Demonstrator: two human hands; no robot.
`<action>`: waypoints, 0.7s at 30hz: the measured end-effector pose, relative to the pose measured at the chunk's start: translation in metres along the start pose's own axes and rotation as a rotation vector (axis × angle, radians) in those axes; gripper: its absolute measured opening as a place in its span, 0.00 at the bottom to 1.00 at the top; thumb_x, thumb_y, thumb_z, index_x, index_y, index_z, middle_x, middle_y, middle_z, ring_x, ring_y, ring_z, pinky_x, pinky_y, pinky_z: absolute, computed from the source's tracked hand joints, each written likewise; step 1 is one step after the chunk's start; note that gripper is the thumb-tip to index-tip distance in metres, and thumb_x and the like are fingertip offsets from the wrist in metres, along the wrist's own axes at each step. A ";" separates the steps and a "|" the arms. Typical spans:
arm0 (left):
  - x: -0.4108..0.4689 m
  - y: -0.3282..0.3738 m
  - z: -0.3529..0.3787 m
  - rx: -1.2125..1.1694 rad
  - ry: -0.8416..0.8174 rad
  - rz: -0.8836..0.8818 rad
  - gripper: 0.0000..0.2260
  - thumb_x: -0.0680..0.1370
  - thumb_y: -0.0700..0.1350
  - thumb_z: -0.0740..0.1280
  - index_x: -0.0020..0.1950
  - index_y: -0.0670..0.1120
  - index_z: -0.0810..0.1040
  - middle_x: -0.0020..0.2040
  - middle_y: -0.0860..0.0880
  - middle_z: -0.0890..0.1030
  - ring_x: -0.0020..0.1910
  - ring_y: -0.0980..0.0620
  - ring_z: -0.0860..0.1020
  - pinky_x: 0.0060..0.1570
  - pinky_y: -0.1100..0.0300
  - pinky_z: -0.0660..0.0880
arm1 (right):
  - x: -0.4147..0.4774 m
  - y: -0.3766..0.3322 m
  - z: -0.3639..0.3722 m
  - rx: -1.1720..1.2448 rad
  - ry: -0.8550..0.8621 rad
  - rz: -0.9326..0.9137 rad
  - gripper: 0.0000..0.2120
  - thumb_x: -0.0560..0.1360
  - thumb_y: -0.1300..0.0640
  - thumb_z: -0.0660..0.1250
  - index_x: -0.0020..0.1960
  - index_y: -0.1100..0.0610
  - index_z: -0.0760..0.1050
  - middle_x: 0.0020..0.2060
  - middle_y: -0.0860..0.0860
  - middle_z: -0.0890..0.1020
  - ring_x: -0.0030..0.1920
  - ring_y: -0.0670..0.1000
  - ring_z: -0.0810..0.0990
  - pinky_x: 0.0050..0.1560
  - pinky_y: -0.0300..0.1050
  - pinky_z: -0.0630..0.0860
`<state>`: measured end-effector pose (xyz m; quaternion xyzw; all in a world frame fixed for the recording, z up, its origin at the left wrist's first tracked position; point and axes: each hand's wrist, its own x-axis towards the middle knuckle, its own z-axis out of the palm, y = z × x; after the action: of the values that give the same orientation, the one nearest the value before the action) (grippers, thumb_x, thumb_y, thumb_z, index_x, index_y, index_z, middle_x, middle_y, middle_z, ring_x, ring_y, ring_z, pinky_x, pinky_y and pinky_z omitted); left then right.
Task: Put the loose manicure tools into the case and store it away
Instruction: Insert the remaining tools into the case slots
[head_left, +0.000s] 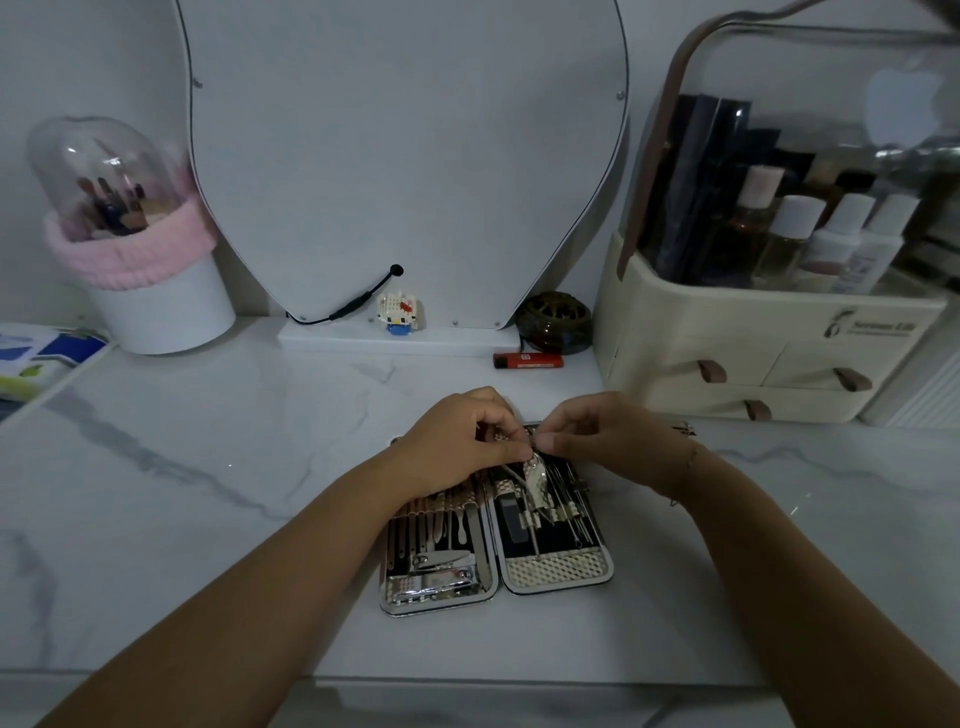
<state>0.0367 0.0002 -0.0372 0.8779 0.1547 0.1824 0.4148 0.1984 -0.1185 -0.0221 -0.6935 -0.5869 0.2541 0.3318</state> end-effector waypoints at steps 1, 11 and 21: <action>0.000 0.000 0.000 -0.001 0.002 0.000 0.04 0.70 0.46 0.74 0.40 0.55 0.82 0.41 0.56 0.75 0.38 0.64 0.72 0.41 0.72 0.69 | 0.000 -0.002 0.001 -0.009 -0.028 -0.017 0.06 0.70 0.52 0.70 0.45 0.52 0.82 0.34 0.51 0.81 0.34 0.51 0.77 0.41 0.42 0.76; 0.000 0.002 -0.003 -0.047 0.094 -0.015 0.05 0.75 0.47 0.69 0.43 0.59 0.78 0.44 0.56 0.81 0.45 0.57 0.78 0.46 0.65 0.74 | -0.004 -0.006 0.003 -0.170 -0.009 -0.068 0.06 0.71 0.52 0.69 0.42 0.53 0.82 0.37 0.47 0.78 0.36 0.42 0.76 0.40 0.32 0.73; 0.000 0.000 -0.004 -0.045 0.111 -0.037 0.03 0.77 0.47 0.67 0.48 0.53 0.80 0.44 0.53 0.83 0.44 0.57 0.80 0.47 0.64 0.75 | -0.004 -0.012 0.007 -0.152 -0.021 -0.051 0.05 0.71 0.54 0.70 0.39 0.53 0.82 0.29 0.45 0.77 0.28 0.40 0.72 0.32 0.30 0.70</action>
<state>0.0347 0.0025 -0.0352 0.8539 0.1895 0.2266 0.4284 0.1849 -0.1201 -0.0175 -0.6988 -0.6254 0.2076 0.2781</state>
